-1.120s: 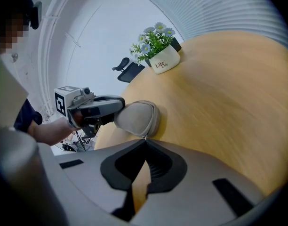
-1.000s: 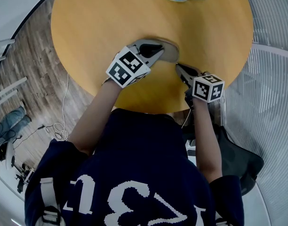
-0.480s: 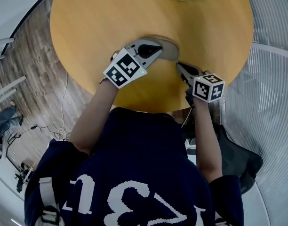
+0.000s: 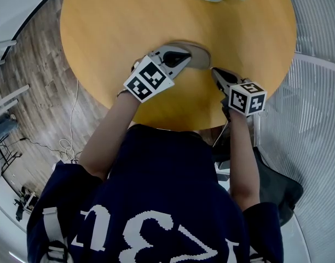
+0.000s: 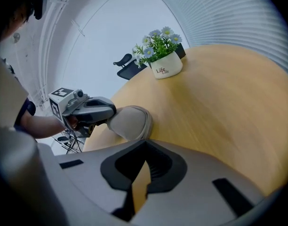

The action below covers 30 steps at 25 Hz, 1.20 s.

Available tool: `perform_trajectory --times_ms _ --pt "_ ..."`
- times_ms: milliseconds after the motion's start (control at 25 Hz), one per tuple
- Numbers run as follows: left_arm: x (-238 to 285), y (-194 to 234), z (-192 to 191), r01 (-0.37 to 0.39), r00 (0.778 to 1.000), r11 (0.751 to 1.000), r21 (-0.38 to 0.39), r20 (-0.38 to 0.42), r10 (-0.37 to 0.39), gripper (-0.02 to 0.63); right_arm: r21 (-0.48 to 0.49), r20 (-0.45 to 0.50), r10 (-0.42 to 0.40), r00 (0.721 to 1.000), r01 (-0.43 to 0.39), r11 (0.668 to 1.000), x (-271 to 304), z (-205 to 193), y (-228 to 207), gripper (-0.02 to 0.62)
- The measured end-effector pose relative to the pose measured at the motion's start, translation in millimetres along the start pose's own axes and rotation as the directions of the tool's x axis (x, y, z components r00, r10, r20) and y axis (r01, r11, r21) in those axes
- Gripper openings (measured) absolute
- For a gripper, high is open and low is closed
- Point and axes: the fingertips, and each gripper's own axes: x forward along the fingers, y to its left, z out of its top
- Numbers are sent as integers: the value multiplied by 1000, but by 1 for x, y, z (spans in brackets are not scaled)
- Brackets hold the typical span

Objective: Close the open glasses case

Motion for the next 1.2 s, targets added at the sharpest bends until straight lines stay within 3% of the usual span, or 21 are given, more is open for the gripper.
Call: perform_trajectory --times_ms 360,520,760,960,1040,1200 --pt "1 2 1 -6 1000 1000 -26 -1 6 12 -220 -88 -36 995 16 975 14 33 -14 21" --pt "1 4 1 -7 1000 999 -42 4 7 12 -319 -116 -23 993 -15 948 26 55 -15 21" --pt "0 7 2 -2 1000 998 -70 10 2 12 -482 -196 -40 980 -61 874 41 72 -14 21" --pt "-2 0 0 38 999 998 -47 22 -37 14 -444 -211 2 978 -98 891 22 53 -10 21" --pt "-9 2 -2 27 999 993 -116 50 -21 14 -432 -242 23 970 -129 892 12 29 -2 21" --pt "-30 9 -3 -62 987 962 -266 124 98 14 -345 -266 95 959 -187 920 6 -23 30 21"
